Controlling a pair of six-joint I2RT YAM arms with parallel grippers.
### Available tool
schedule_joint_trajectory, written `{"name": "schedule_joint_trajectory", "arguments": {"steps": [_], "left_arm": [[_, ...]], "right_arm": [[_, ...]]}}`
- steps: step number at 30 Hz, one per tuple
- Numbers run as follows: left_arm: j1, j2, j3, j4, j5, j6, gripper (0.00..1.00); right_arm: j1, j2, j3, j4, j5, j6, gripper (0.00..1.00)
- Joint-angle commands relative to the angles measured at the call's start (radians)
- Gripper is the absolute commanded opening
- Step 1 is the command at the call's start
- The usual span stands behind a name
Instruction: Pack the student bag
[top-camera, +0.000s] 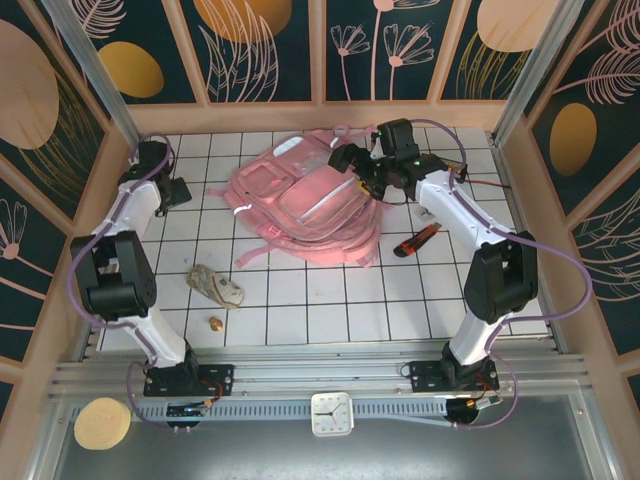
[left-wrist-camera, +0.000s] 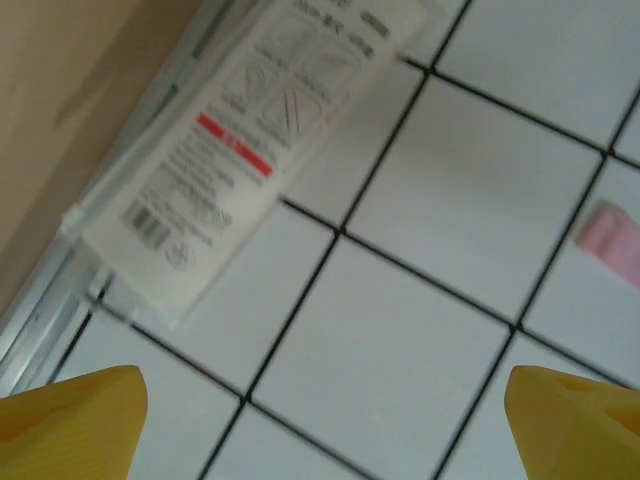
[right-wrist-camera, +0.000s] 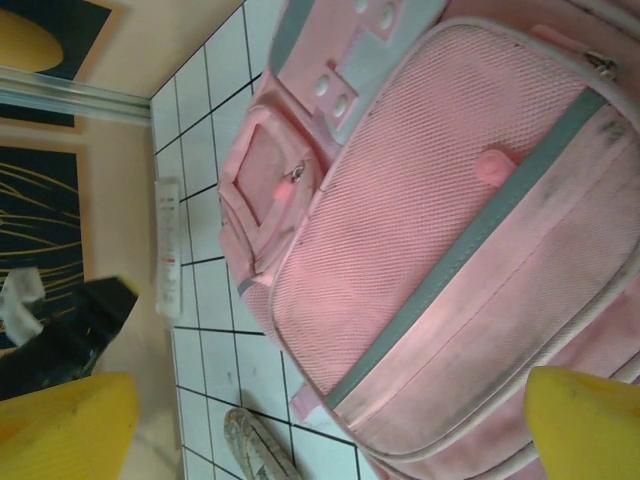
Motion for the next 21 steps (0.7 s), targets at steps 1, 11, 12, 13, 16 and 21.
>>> {"name": "schedule_joint_trajectory", "arguments": {"steps": [1, 11, 12, 13, 16, 21], "left_arm": [[0.047, 0.085, 0.077, 0.078, 0.034, 0.025, 0.92], [0.155, 0.236, 0.15, 0.142, 0.173, -0.006, 0.92], [0.158, 0.247, 0.156, 0.146, 0.174, 0.001, 0.92], [0.162, 0.255, 0.16, 0.149, 0.175, 0.001, 0.92], [0.185, 0.283, 0.159, 0.163, 0.188, -0.02, 0.92], [0.196, 0.34, 0.179, 0.163, 0.207, -0.021, 0.92]], "right_arm": [[0.008, 0.012, 0.022, -0.062, -0.024, 0.015, 0.99], [0.019, 0.032, 0.059, -0.049, -0.007, 0.048, 0.99], [0.021, 0.036, 0.06, -0.042, -0.008, 0.054, 0.99], [0.022, 0.043, 0.064, -0.038, -0.011, 0.058, 0.99], [0.022, 0.067, 0.082, -0.03, -0.019, 0.069, 0.99], [0.024, 0.097, 0.119, -0.013, -0.026, 0.087, 0.99]]}}
